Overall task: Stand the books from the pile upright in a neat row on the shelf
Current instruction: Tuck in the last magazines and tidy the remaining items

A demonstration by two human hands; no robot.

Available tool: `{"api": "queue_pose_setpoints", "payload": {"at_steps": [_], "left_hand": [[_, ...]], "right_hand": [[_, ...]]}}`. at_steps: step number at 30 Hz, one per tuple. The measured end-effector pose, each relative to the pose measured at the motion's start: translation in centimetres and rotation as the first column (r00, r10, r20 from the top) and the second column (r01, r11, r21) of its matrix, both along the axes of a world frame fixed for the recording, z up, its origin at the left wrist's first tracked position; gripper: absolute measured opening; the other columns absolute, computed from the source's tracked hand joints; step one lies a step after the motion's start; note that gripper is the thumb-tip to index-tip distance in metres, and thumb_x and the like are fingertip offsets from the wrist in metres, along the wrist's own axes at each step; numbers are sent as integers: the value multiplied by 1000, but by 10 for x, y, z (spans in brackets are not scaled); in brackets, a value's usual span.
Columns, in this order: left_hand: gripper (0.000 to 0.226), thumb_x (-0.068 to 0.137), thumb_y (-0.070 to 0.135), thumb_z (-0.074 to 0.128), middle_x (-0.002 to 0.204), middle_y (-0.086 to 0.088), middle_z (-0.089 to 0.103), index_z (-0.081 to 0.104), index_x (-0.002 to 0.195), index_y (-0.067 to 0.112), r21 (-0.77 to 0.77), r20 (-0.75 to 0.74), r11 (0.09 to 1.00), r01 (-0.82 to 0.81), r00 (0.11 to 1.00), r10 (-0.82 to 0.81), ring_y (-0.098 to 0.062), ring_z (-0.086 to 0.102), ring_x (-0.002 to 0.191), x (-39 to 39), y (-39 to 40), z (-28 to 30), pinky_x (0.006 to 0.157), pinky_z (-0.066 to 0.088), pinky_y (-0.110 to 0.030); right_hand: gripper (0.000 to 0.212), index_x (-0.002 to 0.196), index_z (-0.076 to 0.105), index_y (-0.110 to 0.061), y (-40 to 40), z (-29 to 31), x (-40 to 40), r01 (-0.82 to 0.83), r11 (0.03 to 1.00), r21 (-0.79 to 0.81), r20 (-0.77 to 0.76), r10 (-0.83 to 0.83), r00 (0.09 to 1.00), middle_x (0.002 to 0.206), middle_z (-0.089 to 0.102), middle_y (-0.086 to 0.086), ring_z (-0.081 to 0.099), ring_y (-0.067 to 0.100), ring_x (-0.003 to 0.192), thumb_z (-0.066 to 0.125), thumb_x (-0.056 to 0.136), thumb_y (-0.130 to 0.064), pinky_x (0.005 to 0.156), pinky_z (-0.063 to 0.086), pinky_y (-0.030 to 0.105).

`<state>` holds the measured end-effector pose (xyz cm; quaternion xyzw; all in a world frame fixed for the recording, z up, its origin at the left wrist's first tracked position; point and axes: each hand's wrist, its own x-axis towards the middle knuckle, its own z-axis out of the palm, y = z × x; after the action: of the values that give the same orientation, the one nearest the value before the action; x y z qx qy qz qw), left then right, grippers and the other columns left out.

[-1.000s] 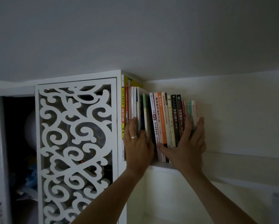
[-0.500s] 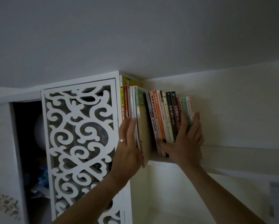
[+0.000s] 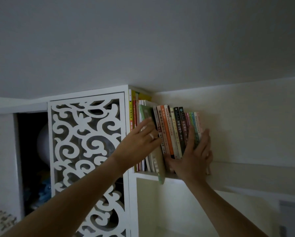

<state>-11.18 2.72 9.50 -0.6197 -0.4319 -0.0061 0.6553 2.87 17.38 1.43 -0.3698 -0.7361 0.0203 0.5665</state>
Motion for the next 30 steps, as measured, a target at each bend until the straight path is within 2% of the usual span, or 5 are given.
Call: {"api": "queue_pose_setpoints", "payload": {"at_steps": [10, 16, 21, 27, 30], "left_hand": [[23, 105, 12, 53, 94, -1, 69, 75, 98, 18, -61, -230, 969, 241, 941, -248, -18, 58, 88, 17, -66, 23, 81, 46, -32], [33, 101, 36, 58, 88, 0, 74, 73, 120, 14, 1, 302, 975, 221, 930, -211, -17, 67, 65, 22, -78, -8, 54, 49, -22], [27, 103, 43, 53, 76, 8, 72, 65, 92, 21, 95, 778, 986, 136, 607, -159, -7, 62, 54, 23, -70, -34, 48, 53, -24], [21, 100, 32, 63, 81, 6, 74, 70, 95, 13, 280, 956, 960, -8, 90, -278, -12, 71, 68, 12, -84, -35, 58, 60, -32], [22, 100, 33, 62, 85, 3, 74, 69, 98, 12, 316, 949, 947, -63, 30, -315, -15, 71, 72, 22, -90, -36, 60, 61, -34]], "right_hand": [[126, 163, 2, -31, 4, -4, -3, 6, 999, 32, -40, -4, 999, 169, -7, 17, 10, 44, 153, 61, 68, -88, 109, 27, 69], [85, 161, -6, -37, 0, -6, 4, -90, 990, 112, -138, 105, 985, 162, 23, 30, 35, 53, 142, 13, 92, -82, 98, 43, 73], [125, 161, 0, -37, -1, -1, 4, -90, 996, 24, -39, 91, 995, 168, -11, 18, 2, 44, 153, 75, 67, -70, 112, 22, 73], [136, 162, -1, -34, 2, -2, 2, -59, 998, 18, -27, 60, 998, 168, -9, 17, 4, 43, 152, 81, 60, -71, 112, 23, 68], [136, 162, 0, -34, 3, -2, 0, -68, 998, 13, -36, 68, 997, 167, -8, 17, 6, 43, 151, 81, 60, -69, 111, 23, 68]]}}
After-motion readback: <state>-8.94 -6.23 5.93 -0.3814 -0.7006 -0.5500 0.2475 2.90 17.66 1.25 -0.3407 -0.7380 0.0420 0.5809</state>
